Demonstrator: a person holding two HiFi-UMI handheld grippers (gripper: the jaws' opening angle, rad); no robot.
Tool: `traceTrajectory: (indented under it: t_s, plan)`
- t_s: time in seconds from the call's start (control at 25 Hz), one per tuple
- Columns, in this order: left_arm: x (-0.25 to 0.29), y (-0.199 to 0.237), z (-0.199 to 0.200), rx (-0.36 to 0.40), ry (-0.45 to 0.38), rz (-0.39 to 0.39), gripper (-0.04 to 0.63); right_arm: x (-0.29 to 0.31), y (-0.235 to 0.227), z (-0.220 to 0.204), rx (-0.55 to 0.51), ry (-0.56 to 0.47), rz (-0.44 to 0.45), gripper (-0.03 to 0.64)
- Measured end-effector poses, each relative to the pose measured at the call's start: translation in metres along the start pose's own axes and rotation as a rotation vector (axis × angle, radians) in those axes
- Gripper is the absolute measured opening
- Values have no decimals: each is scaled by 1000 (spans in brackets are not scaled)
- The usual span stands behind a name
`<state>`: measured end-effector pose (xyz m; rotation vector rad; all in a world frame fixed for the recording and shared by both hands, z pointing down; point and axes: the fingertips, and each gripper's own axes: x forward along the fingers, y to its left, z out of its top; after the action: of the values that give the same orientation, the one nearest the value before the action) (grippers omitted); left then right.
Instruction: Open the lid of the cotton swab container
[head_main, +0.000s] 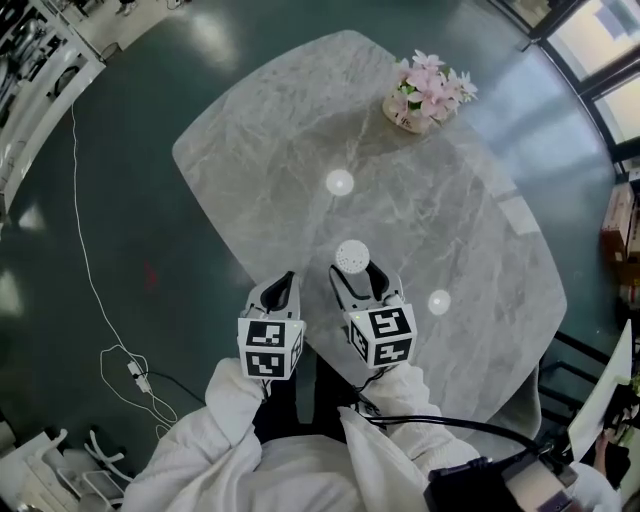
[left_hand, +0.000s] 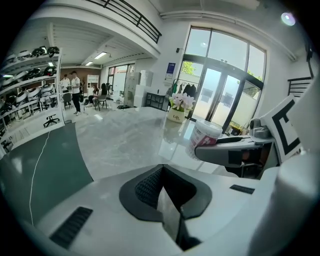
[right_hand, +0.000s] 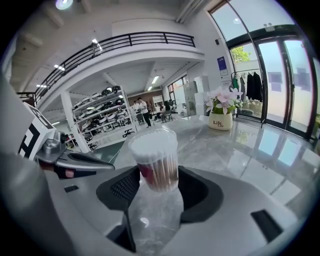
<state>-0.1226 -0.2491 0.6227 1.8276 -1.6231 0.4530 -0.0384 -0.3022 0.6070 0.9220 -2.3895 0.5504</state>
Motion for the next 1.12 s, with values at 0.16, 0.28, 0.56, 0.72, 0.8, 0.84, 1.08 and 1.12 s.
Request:
traceTrajectory:
  t_s: [0.16, 0.28, 0.56, 0.72, 0.8, 0.84, 1.08, 1.12]
  plan:
    - [-9, -12, 9, 21, -25, -25, -5, -18, 3, 1, 6, -14, -16, 291]
    - [-18, -23, 16, 43, -47, -49, -5, -35, 6, 3, 11, -28, -34, 291]
    - [-40, -48, 33, 82, -98, -99, -5, -73, 13, 5, 34, -61, -73, 291]
    - [-59, -61, 40, 109, -122, -125, -5, -97, 21, 4, 50, -80, -98, 291]
    - [-69, -66, 44, 117, -134, -137, -5, -109, 25, 6, 53, -93, -113, 291]
    - [-73, -69, 46, 123, -141, -144, -5, -115, 26, 7, 54, -99, -121, 291]
    - [-100, -89, 52, 178, -186, -199, -5, -143, 35, 9, 85, -150, -179, 291]
    - [-105, -91, 52, 187, -193, -207, -5, -148, 38, 9, 90, -159, -187, 291]
